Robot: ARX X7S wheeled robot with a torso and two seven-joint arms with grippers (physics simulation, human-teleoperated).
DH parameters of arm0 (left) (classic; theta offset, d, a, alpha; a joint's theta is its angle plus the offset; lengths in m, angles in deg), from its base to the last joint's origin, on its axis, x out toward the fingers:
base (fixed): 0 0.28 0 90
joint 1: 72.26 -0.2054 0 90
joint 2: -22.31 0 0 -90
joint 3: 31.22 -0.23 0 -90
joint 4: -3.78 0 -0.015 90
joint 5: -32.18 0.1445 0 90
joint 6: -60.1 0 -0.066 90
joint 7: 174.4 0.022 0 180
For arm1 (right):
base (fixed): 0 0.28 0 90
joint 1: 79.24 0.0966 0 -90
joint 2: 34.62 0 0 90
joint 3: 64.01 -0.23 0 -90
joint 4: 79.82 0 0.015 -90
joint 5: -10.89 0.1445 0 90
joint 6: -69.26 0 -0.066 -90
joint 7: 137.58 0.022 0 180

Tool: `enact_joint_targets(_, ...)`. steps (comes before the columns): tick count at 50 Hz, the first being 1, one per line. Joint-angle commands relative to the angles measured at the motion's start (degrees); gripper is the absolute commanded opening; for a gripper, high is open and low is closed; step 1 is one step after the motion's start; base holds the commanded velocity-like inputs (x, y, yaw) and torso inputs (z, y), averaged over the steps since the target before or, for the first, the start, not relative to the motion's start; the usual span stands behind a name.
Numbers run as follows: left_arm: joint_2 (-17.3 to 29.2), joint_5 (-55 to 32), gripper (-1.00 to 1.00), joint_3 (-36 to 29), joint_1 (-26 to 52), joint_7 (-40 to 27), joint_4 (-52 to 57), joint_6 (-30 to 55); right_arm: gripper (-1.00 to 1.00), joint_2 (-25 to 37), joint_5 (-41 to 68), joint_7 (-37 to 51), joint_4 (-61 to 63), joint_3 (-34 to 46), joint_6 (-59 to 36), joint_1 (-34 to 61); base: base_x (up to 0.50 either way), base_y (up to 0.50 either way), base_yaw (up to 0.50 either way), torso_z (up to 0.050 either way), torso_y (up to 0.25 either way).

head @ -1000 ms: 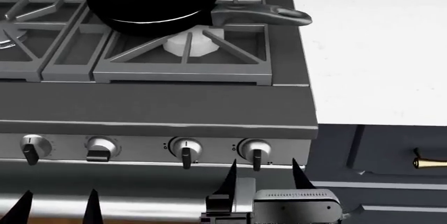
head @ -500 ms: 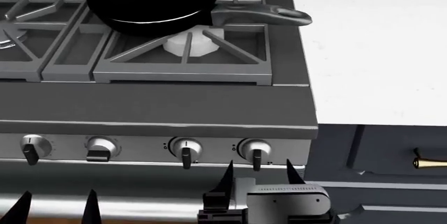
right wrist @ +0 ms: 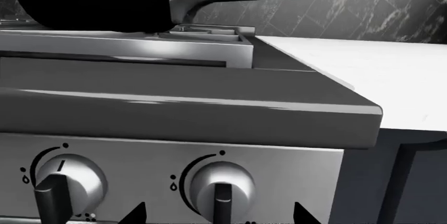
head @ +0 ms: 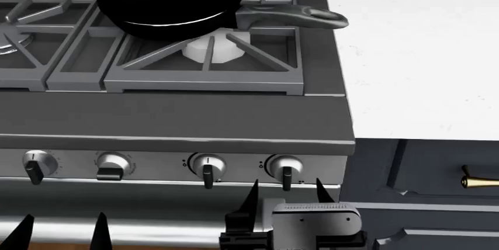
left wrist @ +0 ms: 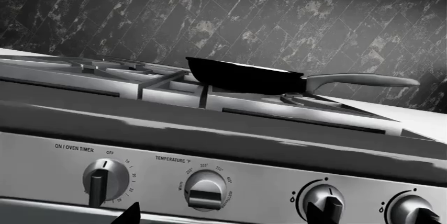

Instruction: Turn off the front right burner of the stove.

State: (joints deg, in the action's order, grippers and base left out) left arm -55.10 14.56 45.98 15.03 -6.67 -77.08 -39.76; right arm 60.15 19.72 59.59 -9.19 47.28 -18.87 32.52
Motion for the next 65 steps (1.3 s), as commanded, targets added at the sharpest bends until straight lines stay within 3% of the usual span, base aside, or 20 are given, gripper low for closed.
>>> enact_joint_targets(1,0.28,-0.2,1.0,-0.2,0.09,-0.26,-0.08,-0.12,1.0,-0.37,0.83,0.22,-4.45,0.4,1.81,1.95,0.0,0.0,0.0,0.0,0.0)
enact_joint_targets(65,1.62,-0.71,1.0,-1.51,0.21,-1.84,-0.19,-0.68,1.0,-2.5,2.89,1.62,-25.93,5.56,12.56,10.64,0.0,0.0,0.0,0.0,0.0)
